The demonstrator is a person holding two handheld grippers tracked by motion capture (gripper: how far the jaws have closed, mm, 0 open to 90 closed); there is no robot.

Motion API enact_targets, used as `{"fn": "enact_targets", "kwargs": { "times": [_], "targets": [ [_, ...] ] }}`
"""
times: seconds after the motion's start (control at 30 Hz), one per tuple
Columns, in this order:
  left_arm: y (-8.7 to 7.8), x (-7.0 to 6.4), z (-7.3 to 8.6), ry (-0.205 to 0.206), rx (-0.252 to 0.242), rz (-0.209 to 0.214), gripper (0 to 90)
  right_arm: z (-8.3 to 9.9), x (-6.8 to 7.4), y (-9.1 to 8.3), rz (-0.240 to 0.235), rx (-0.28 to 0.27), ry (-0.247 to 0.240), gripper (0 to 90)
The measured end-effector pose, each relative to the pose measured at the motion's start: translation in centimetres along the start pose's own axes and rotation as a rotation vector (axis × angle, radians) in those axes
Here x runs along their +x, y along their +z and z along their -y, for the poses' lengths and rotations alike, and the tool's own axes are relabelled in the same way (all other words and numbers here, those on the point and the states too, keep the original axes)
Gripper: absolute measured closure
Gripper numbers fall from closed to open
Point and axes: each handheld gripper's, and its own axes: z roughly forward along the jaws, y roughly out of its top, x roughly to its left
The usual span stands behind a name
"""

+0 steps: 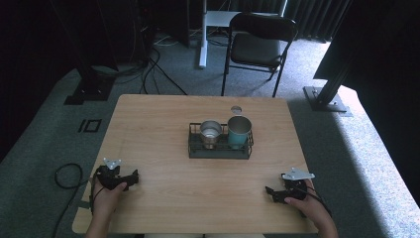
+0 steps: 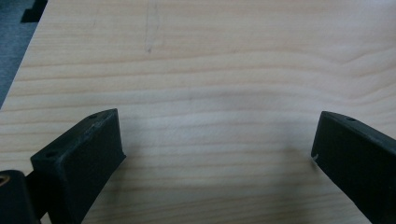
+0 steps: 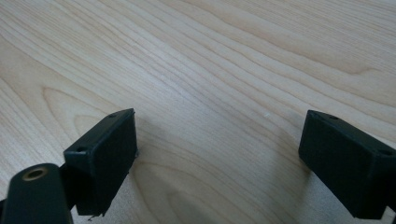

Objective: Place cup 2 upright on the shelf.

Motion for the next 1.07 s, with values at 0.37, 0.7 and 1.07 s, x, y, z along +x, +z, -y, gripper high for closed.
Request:
{"fn": "enact_targets", "kwargs": {
  "times": [0.37, 0.7, 1.07],
  "targets": [
    [0.02, 0.34, 0.09, -0.028, 0.008, 0.02, 2.7, 0.0, -0.01, 0.0, 0.0, 0.0, 0.0, 11.0],
    [0.16, 0.11, -0.05, -0.051, 0.007, 0.0, 2.6, 0.0, -0.01, 0.0, 0.0, 0.0, 0.001, 11.0],
    [0.26, -0.13, -0.17, -0.076, 0.011, -0.025, 2.0, 0.0, 0.0, 0.0, 0.0, 0.0, 0.001, 11.0]
  ]
}}
